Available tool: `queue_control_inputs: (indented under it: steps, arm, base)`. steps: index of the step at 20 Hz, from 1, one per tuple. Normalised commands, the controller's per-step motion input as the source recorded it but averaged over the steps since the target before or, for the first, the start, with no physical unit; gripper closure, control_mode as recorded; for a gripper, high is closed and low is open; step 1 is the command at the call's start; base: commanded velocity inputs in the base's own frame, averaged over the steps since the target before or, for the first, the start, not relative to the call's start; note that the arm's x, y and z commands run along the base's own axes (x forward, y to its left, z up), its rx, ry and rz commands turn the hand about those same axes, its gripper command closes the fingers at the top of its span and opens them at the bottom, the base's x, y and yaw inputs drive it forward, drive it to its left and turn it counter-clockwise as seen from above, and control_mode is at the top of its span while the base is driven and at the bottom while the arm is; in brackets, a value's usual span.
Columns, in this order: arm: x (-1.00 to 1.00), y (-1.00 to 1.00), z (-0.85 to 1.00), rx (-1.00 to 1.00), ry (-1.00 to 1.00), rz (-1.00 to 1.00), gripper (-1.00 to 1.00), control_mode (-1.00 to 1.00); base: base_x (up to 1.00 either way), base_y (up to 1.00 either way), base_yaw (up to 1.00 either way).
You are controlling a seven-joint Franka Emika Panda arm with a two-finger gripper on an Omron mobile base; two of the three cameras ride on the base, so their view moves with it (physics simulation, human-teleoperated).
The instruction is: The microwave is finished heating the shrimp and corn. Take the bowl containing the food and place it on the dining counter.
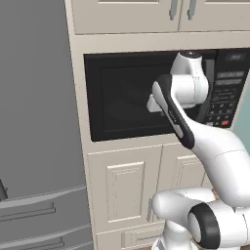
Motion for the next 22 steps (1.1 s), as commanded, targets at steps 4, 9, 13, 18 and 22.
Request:
queue_control_inputs:
  steps: [4, 9, 13, 18, 22]
  arm:
    - [-0.37, -0.1, 0.0, 0.01, -0.08, 0.0, -1.0, -1.0]
    - [-0.96, -0.5, 0.0, 0.03, -0.28, 0.0, -1.0, -1.0]
    - [-0.83, -0.93, 0.1, 0.02, -0.34, -0.02, -1.0, -1.0]
    - [0.06, -0.81, 0.27, 0.1, -0.24, -0.08, -1.0, -1.0]
    - [0.51, -0.56, 0.31, 0.12, -0.18, -0.09, -1.0, -1.0]
  base:
    - [0.0, 0.0, 0.0]
    - [0.0, 0.0, 0.0]
    - [0.0, 0.0, 0.0]
    - [0.0, 0.0, 0.0]
    - [0.0, 0.0, 0.0]
